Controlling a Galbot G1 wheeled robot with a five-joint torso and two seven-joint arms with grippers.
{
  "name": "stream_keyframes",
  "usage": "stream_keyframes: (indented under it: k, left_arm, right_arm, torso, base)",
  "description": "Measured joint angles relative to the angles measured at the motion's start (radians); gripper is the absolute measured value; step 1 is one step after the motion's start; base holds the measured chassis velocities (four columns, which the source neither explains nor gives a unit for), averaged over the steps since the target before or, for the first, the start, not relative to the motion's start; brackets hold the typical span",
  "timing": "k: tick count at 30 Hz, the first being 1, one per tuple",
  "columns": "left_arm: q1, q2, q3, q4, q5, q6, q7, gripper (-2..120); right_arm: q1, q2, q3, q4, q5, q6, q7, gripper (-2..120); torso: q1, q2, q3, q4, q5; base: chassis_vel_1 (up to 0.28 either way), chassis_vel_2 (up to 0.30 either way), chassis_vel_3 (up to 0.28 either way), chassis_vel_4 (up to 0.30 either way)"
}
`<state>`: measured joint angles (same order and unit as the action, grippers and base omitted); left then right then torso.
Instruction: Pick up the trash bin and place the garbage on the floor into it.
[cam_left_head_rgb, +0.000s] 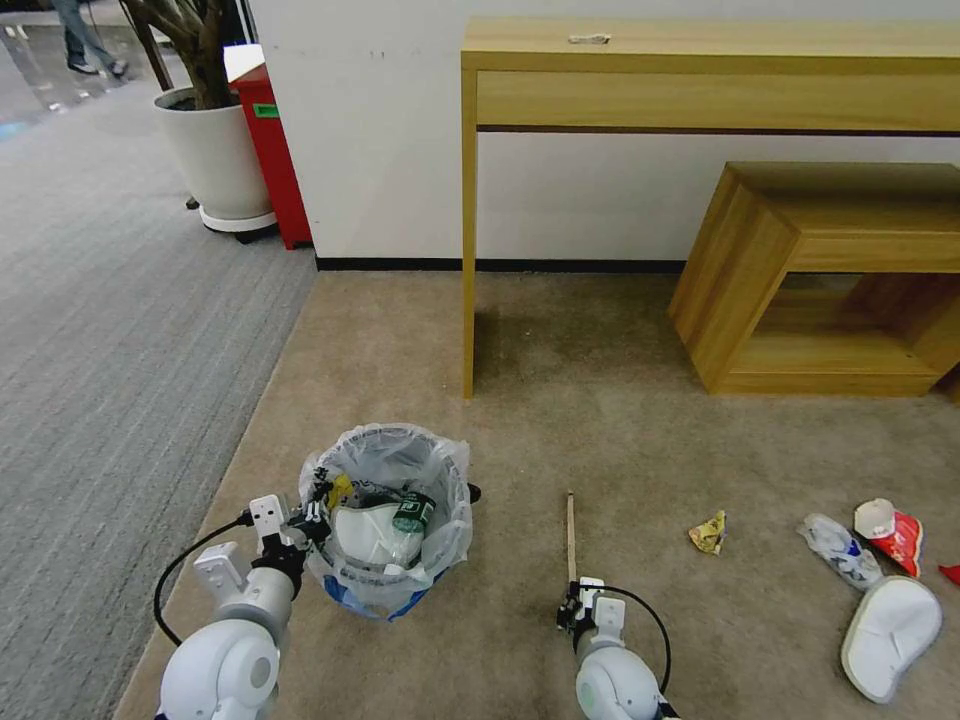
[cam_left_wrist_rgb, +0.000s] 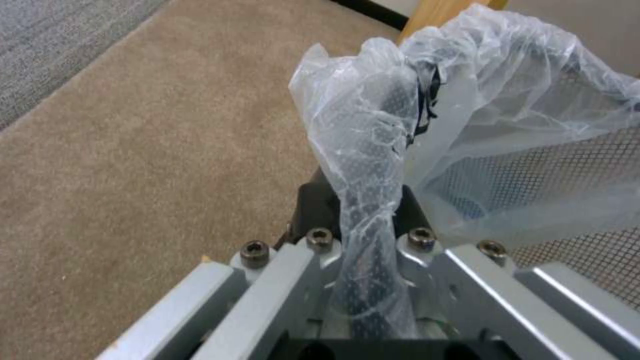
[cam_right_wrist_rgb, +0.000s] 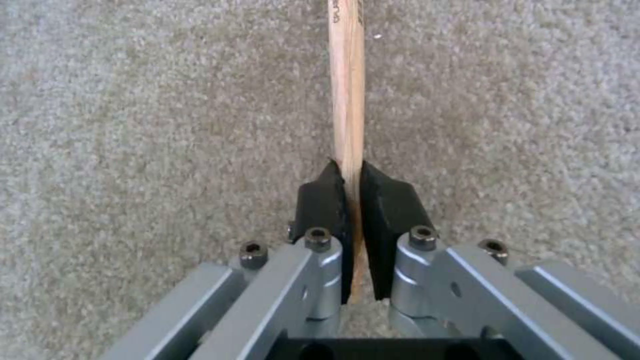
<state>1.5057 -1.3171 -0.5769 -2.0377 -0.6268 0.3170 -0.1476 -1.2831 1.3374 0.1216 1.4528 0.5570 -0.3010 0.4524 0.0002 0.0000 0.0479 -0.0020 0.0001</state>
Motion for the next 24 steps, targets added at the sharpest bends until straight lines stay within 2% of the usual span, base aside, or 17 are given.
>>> stream_keyframes:
  k: [5,24]
  left_arm:
    - [-0.001,-0.002,0.002,0.0,0.001,0.0,0.0,3]
    - [0.001,-0.009,0.008,0.01,0.012,-0.003,0.006,3]
  right_arm:
    - [-0.004,-0.009,0.004,0.005,-0.003,0.005,-0.002,0]
    - [-0.023,-0.029,0.014,0.014,-0.018,0.034,-0.026,0]
  torso:
    - [0.0,0.0,0.0,0.0,0.0]
    - [0.0,0.0,0.0,0.0,0.0]
  base:
    - [0.0,0.0,0.0,0.0]
    - [0.0,0.0,0.0,0.0]
